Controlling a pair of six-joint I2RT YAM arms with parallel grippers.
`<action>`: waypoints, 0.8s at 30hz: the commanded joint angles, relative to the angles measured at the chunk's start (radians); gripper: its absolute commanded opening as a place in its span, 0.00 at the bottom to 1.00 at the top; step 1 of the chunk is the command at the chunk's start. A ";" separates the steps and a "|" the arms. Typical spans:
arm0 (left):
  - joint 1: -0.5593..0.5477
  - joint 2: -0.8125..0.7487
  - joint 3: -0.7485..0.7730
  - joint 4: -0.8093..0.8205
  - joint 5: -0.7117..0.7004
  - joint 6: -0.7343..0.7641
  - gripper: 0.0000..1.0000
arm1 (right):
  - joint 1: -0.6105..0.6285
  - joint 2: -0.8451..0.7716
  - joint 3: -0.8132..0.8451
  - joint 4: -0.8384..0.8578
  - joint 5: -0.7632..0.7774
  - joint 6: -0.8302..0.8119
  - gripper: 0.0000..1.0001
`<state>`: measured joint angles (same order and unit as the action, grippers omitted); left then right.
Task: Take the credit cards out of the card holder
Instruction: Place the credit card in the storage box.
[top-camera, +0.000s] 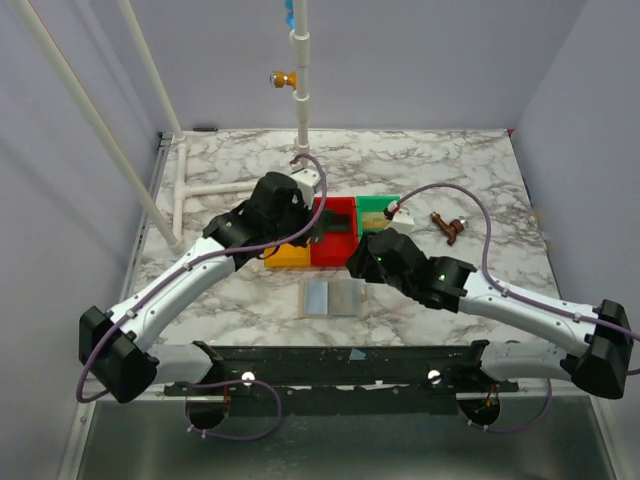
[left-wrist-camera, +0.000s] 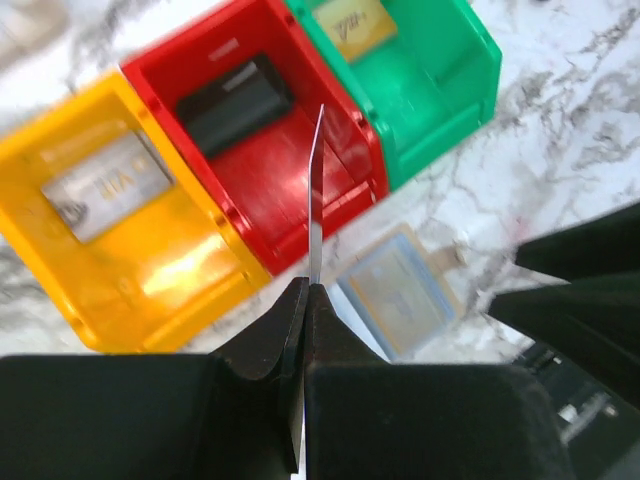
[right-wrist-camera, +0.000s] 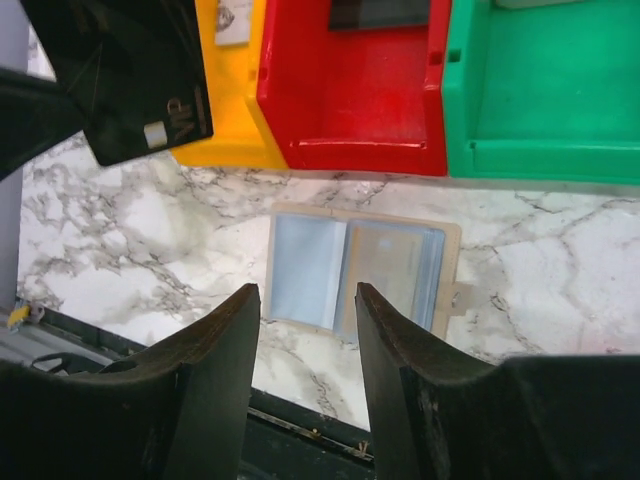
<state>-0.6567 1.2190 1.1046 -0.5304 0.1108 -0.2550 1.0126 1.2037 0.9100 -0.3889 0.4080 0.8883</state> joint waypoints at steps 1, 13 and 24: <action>-0.067 0.134 0.145 -0.030 -0.240 0.199 0.00 | -0.015 -0.091 0.011 -0.110 0.099 -0.004 0.48; -0.144 0.318 0.158 0.183 -0.493 0.691 0.00 | -0.029 -0.339 -0.015 -0.320 0.226 0.063 0.49; -0.173 0.359 0.050 0.355 -0.378 0.954 0.00 | -0.029 -0.368 -0.035 -0.357 0.230 0.089 0.49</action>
<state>-0.8120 1.5581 1.1881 -0.2733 -0.3134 0.5644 0.9871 0.8490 0.8890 -0.7044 0.5941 0.9535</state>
